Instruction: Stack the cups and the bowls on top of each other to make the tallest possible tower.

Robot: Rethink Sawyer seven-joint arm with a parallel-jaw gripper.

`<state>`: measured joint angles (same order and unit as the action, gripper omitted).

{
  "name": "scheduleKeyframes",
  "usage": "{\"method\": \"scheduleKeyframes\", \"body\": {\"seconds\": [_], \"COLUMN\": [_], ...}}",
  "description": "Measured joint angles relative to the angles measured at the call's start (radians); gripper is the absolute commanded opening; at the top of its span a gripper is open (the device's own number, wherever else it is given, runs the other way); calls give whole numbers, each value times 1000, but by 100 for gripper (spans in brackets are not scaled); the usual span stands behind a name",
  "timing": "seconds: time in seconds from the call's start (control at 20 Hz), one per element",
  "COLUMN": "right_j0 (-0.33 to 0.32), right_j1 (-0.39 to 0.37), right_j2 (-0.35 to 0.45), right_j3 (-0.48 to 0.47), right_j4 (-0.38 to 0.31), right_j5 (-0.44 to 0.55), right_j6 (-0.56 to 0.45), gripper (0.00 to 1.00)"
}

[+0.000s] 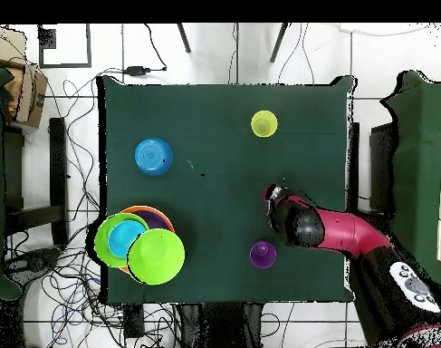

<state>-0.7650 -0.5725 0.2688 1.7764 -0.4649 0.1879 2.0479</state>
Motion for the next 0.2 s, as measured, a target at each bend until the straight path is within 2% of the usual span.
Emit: {"method": "scheduleKeyframes", "body": {"seconds": [0.2], "right_j0": [54], "right_j1": [-17], "right_j2": [-52], "right_j3": [16], "right_j4": [0], "right_j5": [-30], "right_j6": [0], "gripper": [100]}}
